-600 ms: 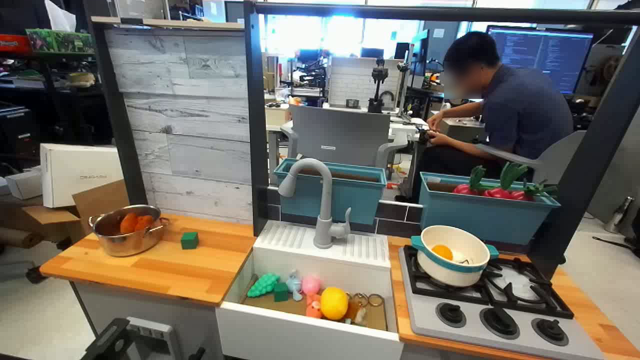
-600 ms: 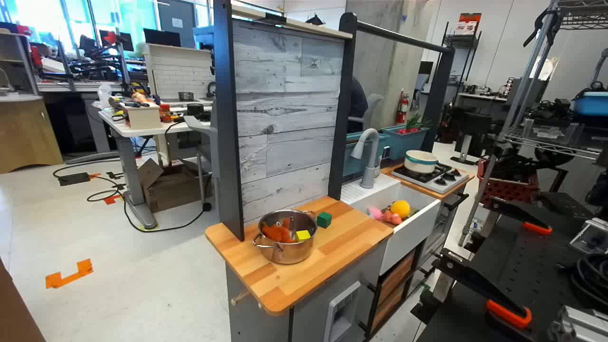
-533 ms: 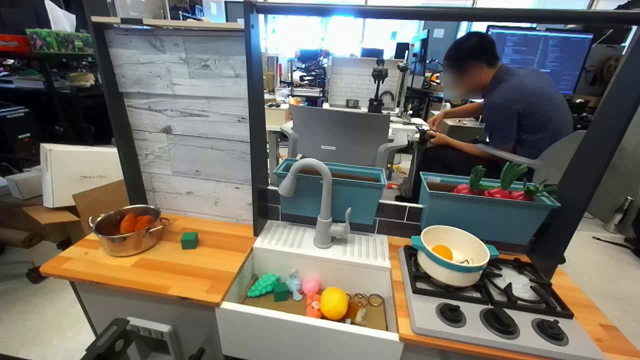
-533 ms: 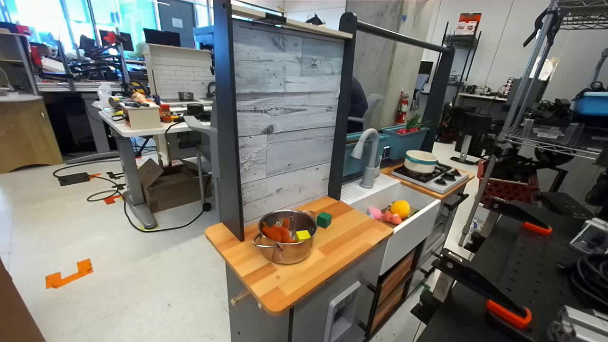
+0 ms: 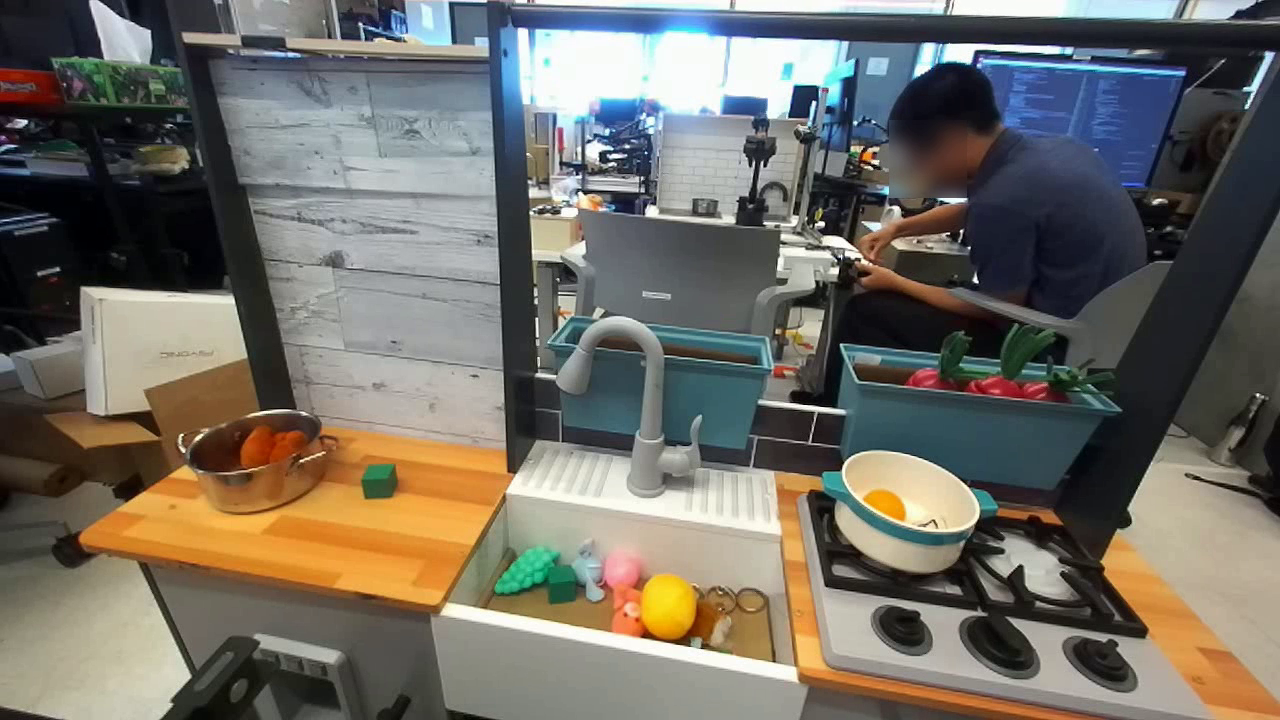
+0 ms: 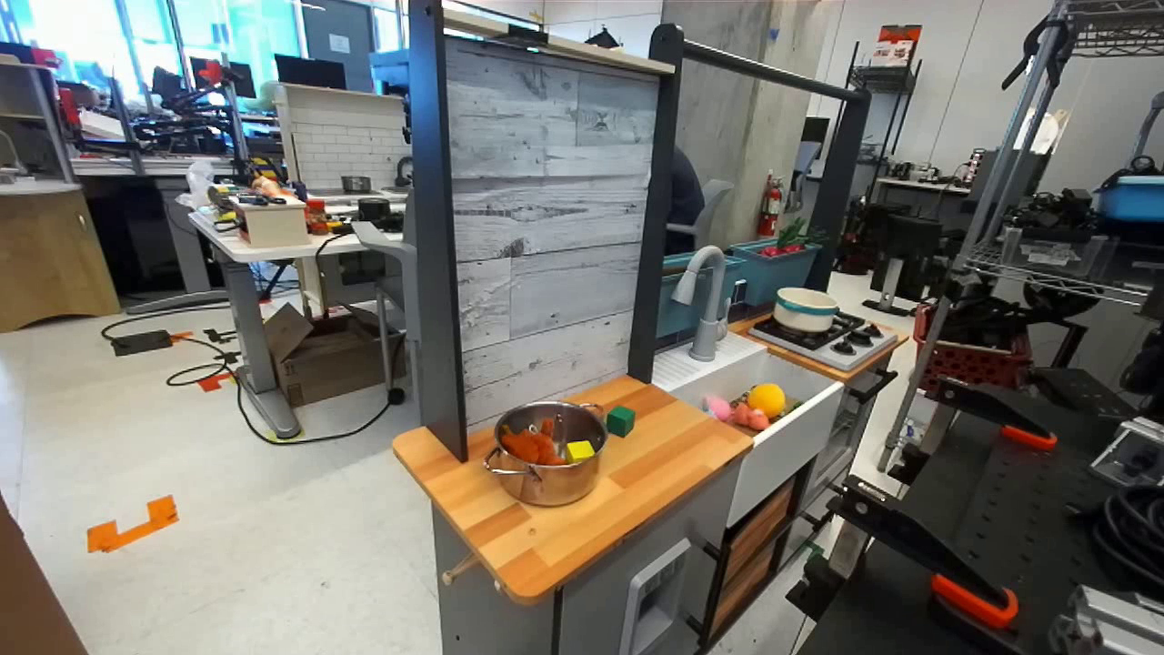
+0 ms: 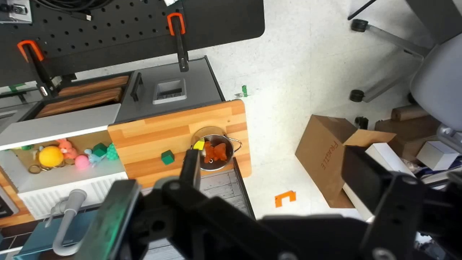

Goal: Move the pot

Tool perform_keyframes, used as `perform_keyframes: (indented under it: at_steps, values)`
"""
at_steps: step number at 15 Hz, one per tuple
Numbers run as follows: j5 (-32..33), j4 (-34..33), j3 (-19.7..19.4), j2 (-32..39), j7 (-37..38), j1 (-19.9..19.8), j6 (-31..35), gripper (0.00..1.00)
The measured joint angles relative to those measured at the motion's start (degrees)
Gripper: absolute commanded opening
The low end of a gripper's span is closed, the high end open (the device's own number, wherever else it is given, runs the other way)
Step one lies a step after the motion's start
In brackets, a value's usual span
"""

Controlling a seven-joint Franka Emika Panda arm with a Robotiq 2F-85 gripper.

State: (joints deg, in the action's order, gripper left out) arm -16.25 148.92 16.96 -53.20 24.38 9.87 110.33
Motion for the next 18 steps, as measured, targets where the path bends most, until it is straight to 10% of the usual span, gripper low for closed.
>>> perform_keyframes:
  at_steps: [9,18]
  values:
    - [1.71,1.97,0.62,3.68,-0.88,-2.07,4.13,1.00]
    - [7.69,-0.96,1.83,35.87,-4.55,-13.20,21.51,1.00]
